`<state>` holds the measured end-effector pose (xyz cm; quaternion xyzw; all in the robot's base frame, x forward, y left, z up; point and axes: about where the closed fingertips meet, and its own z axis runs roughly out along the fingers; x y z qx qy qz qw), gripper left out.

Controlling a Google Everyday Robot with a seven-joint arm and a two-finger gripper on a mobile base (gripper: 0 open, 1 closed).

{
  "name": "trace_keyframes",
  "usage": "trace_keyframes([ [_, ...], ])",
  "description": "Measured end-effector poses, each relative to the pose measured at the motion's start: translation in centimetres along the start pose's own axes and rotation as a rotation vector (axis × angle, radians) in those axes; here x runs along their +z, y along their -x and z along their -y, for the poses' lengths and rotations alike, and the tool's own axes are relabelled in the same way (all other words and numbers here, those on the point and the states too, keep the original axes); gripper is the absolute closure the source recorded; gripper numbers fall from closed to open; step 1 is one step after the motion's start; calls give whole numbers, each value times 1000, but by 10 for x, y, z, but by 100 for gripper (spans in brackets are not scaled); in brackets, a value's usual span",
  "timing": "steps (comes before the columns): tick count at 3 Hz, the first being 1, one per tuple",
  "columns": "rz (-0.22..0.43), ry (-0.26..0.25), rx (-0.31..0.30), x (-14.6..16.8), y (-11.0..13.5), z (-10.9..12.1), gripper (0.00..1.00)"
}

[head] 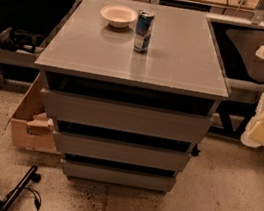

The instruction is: Open middle drawer

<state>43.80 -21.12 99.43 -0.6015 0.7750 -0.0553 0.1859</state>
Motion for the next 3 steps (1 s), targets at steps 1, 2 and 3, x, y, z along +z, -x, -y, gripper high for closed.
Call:
trace_keyframes([
  [1, 0, 0, 0, 0, 0, 0, 0],
  [2, -3, 13, 15, 17, -1, -9, 0],
  [3, -14, -2, 76, 51, 0, -31, 0],
])
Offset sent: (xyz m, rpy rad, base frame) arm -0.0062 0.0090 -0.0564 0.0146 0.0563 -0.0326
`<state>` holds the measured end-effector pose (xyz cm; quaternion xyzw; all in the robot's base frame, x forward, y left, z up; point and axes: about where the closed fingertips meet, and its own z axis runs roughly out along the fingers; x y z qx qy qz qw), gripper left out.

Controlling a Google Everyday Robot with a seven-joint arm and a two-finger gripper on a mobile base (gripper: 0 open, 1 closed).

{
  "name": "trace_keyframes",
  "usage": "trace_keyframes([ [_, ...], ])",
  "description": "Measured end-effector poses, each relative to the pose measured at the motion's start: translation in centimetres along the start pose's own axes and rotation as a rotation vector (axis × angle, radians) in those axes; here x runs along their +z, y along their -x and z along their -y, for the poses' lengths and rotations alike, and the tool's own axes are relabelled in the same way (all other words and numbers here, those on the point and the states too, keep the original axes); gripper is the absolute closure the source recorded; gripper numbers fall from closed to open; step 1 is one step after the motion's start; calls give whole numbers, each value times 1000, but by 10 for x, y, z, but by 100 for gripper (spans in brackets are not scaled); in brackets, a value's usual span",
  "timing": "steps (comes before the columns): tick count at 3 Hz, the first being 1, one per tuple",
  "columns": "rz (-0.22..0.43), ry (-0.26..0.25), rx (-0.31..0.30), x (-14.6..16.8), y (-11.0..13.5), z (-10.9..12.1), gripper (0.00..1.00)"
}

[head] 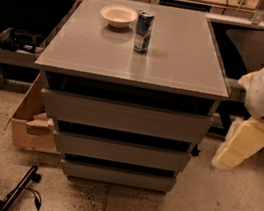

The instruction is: Open middle drawer

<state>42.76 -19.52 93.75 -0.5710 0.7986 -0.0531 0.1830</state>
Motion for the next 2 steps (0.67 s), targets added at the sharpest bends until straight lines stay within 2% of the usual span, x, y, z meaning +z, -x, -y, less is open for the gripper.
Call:
trace_keyframes([
  [1, -29, -7, 43, 63, -2, -21, 0],
  [2, -108, 36, 40, 153, -9, -51, 0],
])
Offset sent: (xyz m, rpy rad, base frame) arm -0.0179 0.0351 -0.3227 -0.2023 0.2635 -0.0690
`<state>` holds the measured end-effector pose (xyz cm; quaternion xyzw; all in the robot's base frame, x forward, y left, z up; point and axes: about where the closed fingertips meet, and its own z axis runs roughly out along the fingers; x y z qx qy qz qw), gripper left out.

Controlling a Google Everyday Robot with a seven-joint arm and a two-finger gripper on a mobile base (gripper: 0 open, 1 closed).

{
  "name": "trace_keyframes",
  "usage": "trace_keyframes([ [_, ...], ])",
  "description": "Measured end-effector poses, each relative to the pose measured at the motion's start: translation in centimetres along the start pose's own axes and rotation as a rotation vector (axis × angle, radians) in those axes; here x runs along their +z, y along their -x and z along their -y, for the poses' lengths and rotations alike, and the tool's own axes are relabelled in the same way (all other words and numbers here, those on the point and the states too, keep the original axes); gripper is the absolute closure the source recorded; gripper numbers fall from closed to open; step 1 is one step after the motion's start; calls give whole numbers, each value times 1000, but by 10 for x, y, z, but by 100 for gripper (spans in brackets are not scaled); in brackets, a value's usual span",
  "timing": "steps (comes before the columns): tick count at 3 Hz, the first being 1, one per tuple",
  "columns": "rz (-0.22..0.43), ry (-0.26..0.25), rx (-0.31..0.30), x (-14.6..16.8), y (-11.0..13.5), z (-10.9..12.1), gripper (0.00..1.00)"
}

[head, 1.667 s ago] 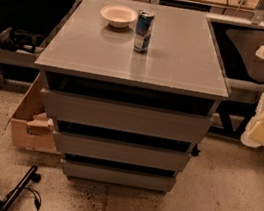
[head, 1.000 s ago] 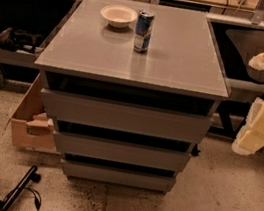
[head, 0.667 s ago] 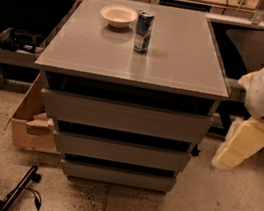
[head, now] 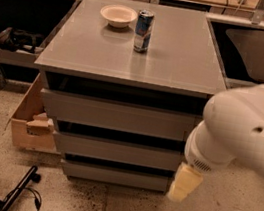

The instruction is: Open middle drawer

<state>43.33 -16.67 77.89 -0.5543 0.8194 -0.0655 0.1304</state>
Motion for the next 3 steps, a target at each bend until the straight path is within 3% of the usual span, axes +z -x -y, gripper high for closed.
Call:
trace_keyframes([
  [1, -90, 62, -40, 99, -19, -35, 0],
  [2, -89, 61, -41, 98, -18, -35, 0],
  [3, -99, 100, -62, 143, -8, -51, 0],
])
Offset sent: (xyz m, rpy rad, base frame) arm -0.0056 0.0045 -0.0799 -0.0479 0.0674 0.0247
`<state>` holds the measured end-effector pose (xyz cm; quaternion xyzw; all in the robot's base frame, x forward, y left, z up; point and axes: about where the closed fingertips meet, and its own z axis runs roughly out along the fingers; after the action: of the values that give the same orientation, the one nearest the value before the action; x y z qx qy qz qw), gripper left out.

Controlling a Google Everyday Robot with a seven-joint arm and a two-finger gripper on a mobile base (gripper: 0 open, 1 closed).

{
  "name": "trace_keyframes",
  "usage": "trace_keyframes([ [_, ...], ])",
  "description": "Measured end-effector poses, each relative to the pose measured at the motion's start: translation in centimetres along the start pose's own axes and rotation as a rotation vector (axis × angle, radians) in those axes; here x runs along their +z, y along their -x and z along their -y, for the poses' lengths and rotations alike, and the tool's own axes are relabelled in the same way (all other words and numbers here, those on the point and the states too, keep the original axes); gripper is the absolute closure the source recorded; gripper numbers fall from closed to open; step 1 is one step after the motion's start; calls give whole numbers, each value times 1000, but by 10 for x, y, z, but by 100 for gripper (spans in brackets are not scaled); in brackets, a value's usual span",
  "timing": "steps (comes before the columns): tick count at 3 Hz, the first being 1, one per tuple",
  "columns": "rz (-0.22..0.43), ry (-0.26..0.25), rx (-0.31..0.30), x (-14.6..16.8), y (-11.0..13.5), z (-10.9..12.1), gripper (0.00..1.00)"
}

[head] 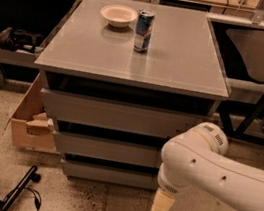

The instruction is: Open middle drawer

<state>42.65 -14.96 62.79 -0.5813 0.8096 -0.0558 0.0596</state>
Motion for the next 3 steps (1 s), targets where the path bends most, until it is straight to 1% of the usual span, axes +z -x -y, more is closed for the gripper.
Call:
trace_keyframes([
  [1, -11, 22, -37, 63, 20, -3, 0],
  [2, -19, 2, -82, 114, 37, 8, 0],
  [3, -19, -42, -109, 149, 47, 32, 0],
])
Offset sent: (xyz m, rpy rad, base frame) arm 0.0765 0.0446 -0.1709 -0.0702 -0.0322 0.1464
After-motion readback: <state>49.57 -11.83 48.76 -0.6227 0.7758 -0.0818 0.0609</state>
